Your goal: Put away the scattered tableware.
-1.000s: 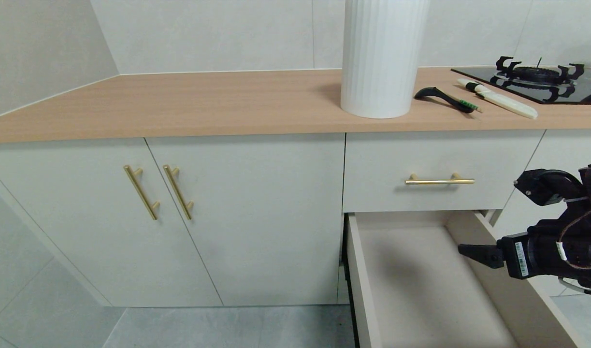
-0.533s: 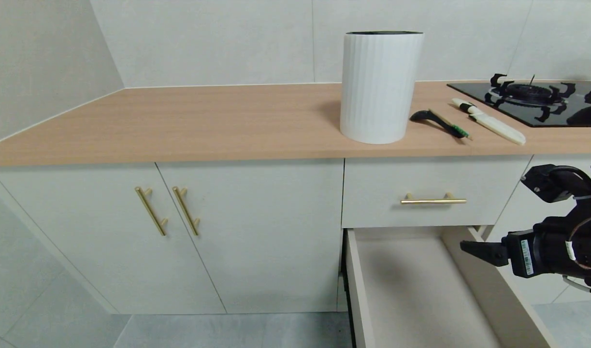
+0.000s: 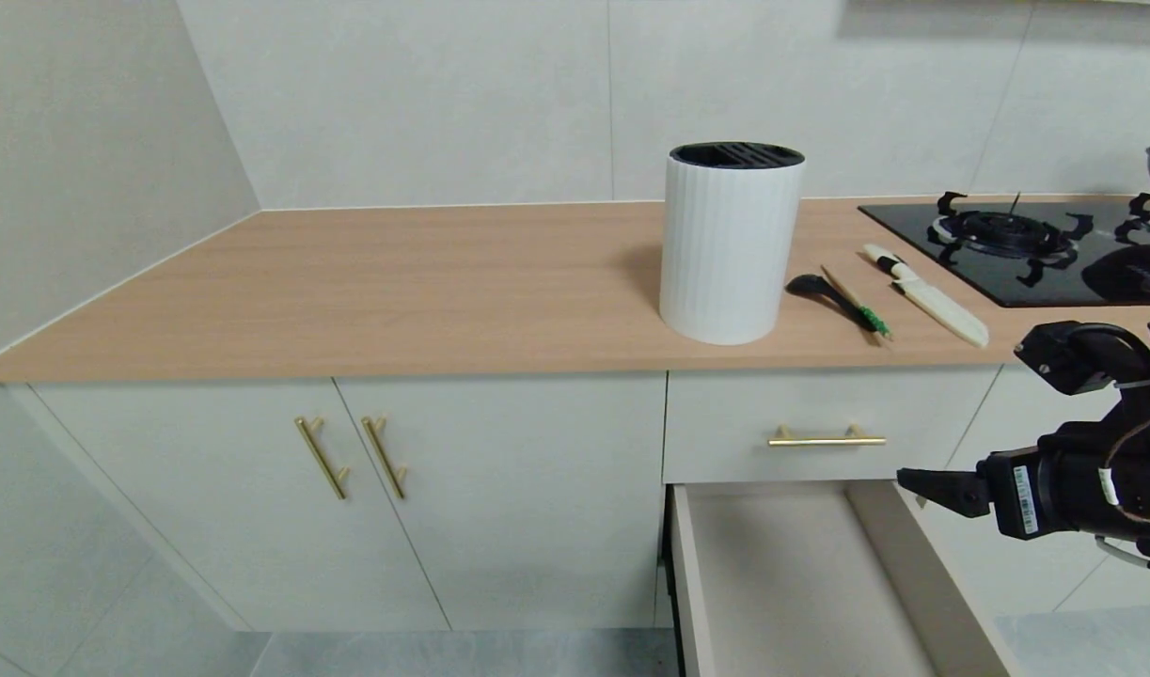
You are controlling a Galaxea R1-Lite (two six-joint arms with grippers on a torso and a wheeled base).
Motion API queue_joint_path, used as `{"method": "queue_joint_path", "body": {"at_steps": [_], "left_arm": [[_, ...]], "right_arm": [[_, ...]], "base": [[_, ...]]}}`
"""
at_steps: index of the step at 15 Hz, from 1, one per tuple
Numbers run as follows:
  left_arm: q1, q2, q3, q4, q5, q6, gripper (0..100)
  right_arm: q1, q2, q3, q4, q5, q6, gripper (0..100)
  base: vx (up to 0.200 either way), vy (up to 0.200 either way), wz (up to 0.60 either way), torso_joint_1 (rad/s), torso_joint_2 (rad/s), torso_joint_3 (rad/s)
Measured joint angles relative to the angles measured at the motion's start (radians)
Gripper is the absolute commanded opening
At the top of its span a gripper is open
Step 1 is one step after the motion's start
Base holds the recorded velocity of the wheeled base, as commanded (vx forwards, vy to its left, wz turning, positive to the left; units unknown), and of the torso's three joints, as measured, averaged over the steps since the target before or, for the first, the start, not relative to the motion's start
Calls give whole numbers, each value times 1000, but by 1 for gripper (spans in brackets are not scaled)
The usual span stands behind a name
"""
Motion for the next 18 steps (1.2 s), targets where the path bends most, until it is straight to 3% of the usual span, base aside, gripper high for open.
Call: {"method": "queue_joint_path", "body": {"at_steps": [6, 10, 16, 18], "left_arm": [[0, 0, 0, 0, 0, 0, 100], [0, 0, 0, 1, 0, 0, 100], [0, 0, 0, 1, 0, 0, 100], [-1, 0, 0, 1, 0, 0, 100]], "right_arm": [[0, -5, 2, -2, -1, -2, 100], [0, 3, -7, -107, -1, -7, 100], [-6, 137, -185, -155, -11, -1, 100], [-14, 210, -255, -157, -77, 19, 100]], "base": [[0, 0, 0, 156, -362, -210], [0, 0, 0, 7, -18, -9], [0, 0, 0, 0, 0, 0], [0, 0, 0, 0, 0, 0]]}}
